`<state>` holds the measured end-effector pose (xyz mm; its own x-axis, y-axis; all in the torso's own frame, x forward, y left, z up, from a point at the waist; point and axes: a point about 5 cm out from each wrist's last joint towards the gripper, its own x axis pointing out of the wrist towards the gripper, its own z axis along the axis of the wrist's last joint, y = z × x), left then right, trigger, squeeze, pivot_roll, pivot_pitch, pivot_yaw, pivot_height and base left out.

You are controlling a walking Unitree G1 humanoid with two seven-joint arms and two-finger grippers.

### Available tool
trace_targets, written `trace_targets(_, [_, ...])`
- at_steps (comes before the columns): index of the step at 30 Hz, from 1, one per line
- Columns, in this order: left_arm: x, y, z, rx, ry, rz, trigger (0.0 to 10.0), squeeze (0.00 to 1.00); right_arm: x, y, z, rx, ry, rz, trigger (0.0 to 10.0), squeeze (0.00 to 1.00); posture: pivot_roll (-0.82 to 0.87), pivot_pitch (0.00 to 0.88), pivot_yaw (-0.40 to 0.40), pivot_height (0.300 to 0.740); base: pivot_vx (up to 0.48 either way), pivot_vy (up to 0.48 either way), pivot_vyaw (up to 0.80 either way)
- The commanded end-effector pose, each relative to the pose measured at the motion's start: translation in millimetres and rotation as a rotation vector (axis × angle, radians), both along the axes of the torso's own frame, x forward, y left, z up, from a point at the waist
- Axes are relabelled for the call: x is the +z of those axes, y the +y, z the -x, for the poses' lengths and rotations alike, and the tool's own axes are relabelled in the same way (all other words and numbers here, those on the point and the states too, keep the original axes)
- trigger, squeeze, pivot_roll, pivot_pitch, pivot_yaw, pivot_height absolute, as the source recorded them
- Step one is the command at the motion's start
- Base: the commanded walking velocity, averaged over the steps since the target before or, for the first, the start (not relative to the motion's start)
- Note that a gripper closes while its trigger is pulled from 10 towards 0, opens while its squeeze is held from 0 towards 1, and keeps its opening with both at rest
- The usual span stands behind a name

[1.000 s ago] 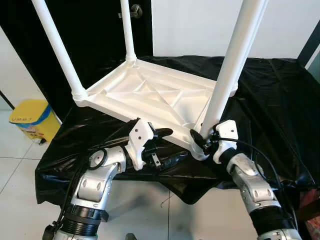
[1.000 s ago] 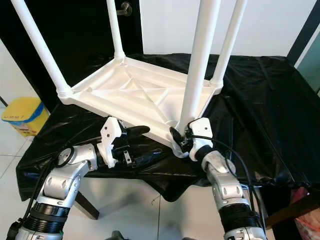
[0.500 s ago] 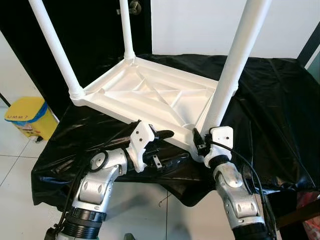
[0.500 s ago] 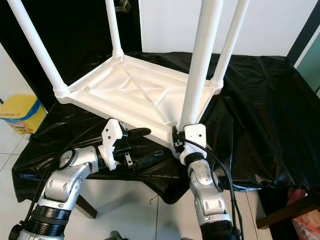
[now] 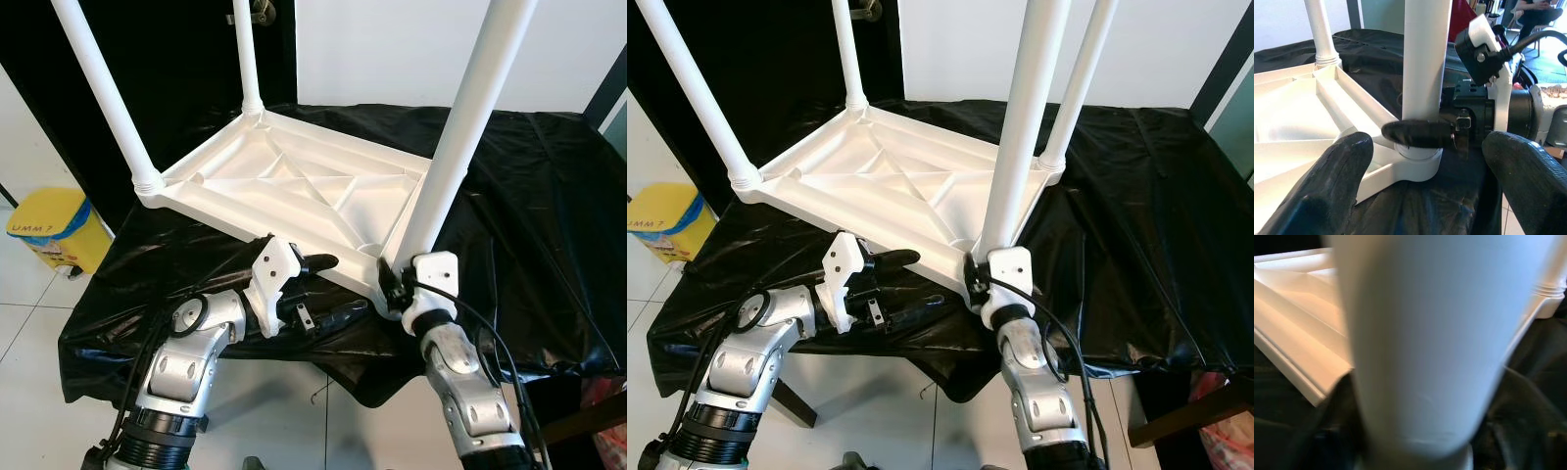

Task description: Building children table

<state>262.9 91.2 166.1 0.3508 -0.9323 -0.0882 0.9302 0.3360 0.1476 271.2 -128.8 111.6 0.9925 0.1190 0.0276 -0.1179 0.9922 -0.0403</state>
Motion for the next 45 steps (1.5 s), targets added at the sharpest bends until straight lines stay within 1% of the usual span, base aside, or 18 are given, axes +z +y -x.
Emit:
trace_targets(1, [4.1,0.4,-2.8,0.098,-0.005,0.039,10.0,0.00,-1.4,-7.9,-0.6,0.011,0.016,-0.016,10.0,1.00,-0.10,0.015,-0.019,0.740,0.000,0.000,0.00])
trace_targets(2, [4.1,0.4,-2.8,0.098,-0.005,0.039,10.0,0.00,-1.4,-7.9,-0.6,0.011,0.016,-0.016,10.0,1.00,-0.10,0.015,-0.019,0.740,0.000,0.000,0.00])
trace_targets(6, [5.7,-0.6,-3.7,0.097,-0.013,0.040,10.0,0.00,8.9,-12.7,-3.0,0.141,-0.028,-0.023,10.0,1.00,-0.09,0.012,-0.016,0.740,0.000,0.000,0.00])
trace_targets(8, [5.7,-0.6,-3.7,0.097,-0.013,0.040,10.0,0.00,8.9,-12.7,-3.0,0.141,-0.028,-0.023,10.0,1.00,-0.09,0.012,-0.016,0.740,0.000,0.000,0.00])
trace_targets(10, [5.4,0.2,-3.5,0.095,-0.013,0.033,10.0,0.00,11.8,-15.5,-3.5,0.189,-0.037,-0.019,10.0,1.00,-0.10,0.012,-0.013,0.740,0.000,0.000,0.00])
trace_targets(12, [4.4,1.5,-3.3,0.088,-0.008,0.019,10.0,0.00,16.7,-23.8,-7.8,0.294,-0.042,0.011,10.0,1.00,-0.10,0.008,-0.002,0.740,0.000,0.000,0.00])
trace_targets(13, [4.0,1.6,-3.3,0.083,-0.007,0.014,10.0,0.00,18.9,-28.6,-11.4,0.348,-0.038,0.025,10.0,0.34,-0.10,0.008,0.000,0.740,0.000,0.000,0.00])
trace_targets(17, [3.9,1.6,-3.4,0.080,-0.006,0.011,10.0,0.00,20.4,-31.7,-13.7,0.380,-0.035,0.034,10.0,0.34,-0.10,0.008,0.000,0.740,0.000,0.000,0.00])
trace_targets(18, [4.0,1.6,-4.5,0.080,-0.008,0.006,10.0,0.00,21.4,-33.7,-17.6,0.439,-0.023,0.039,10.0,0.00,-0.10,0.003,0.003,0.740,0.000,0.000,0.00])
trace_targets(22, [4.4,1.6,-7.0,0.083,-0.011,-0.003,10.0,0.00,19.8,-32.3,-26.9,0.577,0.013,0.092,10.0,0.00,-0.10,0.001,0.002,0.740,0.000,0.000,0.00])
trace_targets(25, [4.7,1.5,-7.1,0.084,-0.014,-0.005,10.0,0.00,18.2,-29.9,-28.6,0.610,0.026,0.104,10.0,0.00,-0.09,0.001,0.002,0.740,0.000,0.000,0.00])
trace_targets(27, [5.5,1.3,-6.9,0.085,-0.017,-0.005,10.0,0.00,14.5,-23.8,-31.7,0.677,0.039,0.139,10.0,0.00,-0.09,0.000,-0.002,0.740,0.000,0.000,0.00])
trace_targets(30, [5.6,1.4,-6.8,0.085,-0.018,-0.005,10.0,0.00,13.8,-22.9,-32.3,0.684,0.040,0.146,10.0,0.00,-0.09,0.000,-0.002,0.740,0.000,0.000,0.00])
trace_targets(31, [5.7,1.7,-6.7,0.087,-0.018,-0.005,10.0,0.00,13.2,-22.9,-33.0,0.696,0.042,0.146,3.8,0.00,-0.08,0.001,-0.002,0.740,0.000,0.000,0.00])
trace_targets(32, [5.7,1.7,-6.7,0.087,-0.018,-0.005,10.0,0.00,13.2,-22.9,-33.0,0.696,0.042,0.146,3.8,0.00,-0.08,0.001,-0.002,0.740,0.000,0.000,0.00])
trace_targets(33, [6.0,2.3,-6.5,0.091,-0.019,-0.006,10.0,0.00,12.0,-23.5,-33.5,0.707,0.050,0.153,0.0,0.00,-0.08,0.002,-0.006,0.740,0.000,0.000,0.00])
trace_targets(39, [5.4,4.7,-4.1,0.099,-0.013,-0.006,10.0,0.00,7.3,-32.3,-32.9,0.720,0.068,0.158,0.0,0.00,-0.08,0.009,-0.007,0.740,0.000,0.000,0.00])
trace_targets(45, [4.6,4.8,-3.7,0.099,-0.010,-0.007,10.0,0.00,5.4,-34.4,-32.1,0.712,0.074,0.152,0.0,0.00,-0.08,0.012,-0.007,0.740,0.000,0.000,0.00])
